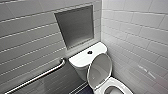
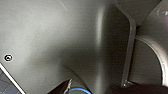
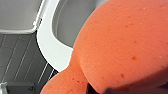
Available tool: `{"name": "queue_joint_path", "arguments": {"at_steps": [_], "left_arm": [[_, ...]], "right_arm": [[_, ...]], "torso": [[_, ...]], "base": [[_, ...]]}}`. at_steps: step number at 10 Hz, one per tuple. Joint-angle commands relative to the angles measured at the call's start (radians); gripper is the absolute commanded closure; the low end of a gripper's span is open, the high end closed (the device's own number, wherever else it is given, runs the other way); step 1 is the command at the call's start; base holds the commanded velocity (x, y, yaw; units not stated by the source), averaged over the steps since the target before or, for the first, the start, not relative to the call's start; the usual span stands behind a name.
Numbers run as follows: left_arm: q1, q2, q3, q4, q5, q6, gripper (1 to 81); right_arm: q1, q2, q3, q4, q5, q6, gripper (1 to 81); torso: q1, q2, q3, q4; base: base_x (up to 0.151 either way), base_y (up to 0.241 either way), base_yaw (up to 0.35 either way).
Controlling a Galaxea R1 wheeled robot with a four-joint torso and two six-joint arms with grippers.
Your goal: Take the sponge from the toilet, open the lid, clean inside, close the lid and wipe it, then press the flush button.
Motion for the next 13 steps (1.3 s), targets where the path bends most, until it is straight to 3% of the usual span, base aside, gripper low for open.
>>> {"name": "queue_joint_path", "arguments": {"at_steps": [1, 3, 5, 7, 11, 13], "left_arm": [[-0.002, -0.005, -0.003, 0.004, 0.074, 0.004, 1.0], [-0.002, -0.004, -0.003, 0.004, 0.074, 0.008, 1.0], [-0.002, -0.005, -0.003, 0.002, 0.072, 0.008, 1.0], [-0.002, -0.005, -0.003, 0.002, 0.072, 0.008, 1.0], [-0.005, -0.008, -0.003, 0.000, 0.072, 0.008, 1.0], [-0.005, -0.011, -0.003, 0.000, 0.072, 0.008, 1.0]], "right_arm": [[0.047, -0.041, 0.064, -0.025, -0.034, -0.009, 81.1], [0.175, -0.033, 0.078, -0.008, -0.060, -0.007, 81.1], [0.327, 0.004, 0.035, 0.063, -0.208, -0.007, 81.1], [0.421, 0.057, -0.035, 0.099, -0.300, -0.007, 81.1], [0.565, 0.274, -0.342, 0.182, -0.495, -0.006, 81.1], [0.611, 0.367, -0.495, 0.182, -0.586, -0.004, 81.1]], "torso": [[0.000, 0.000, 0.000, 0.000], [0.000, 0.000, 0.000, 0.000], [0.000, 0.000, 0.000, 0.000], [0.000, 0.000, 0.000, 0.000], [0.000, 0.000, 0.000, 0.000], [0.000, 0.000, 0.000, 0.000]], "base": [[0.000, 0.000, 0.000], [0.000, 0.000, 0.000], [0.000, 0.000, 0.000], [0.000, 0.000, 0.000], [0.000, 0.000, 0.000], [0.000, 0.000, 0.000]]}}
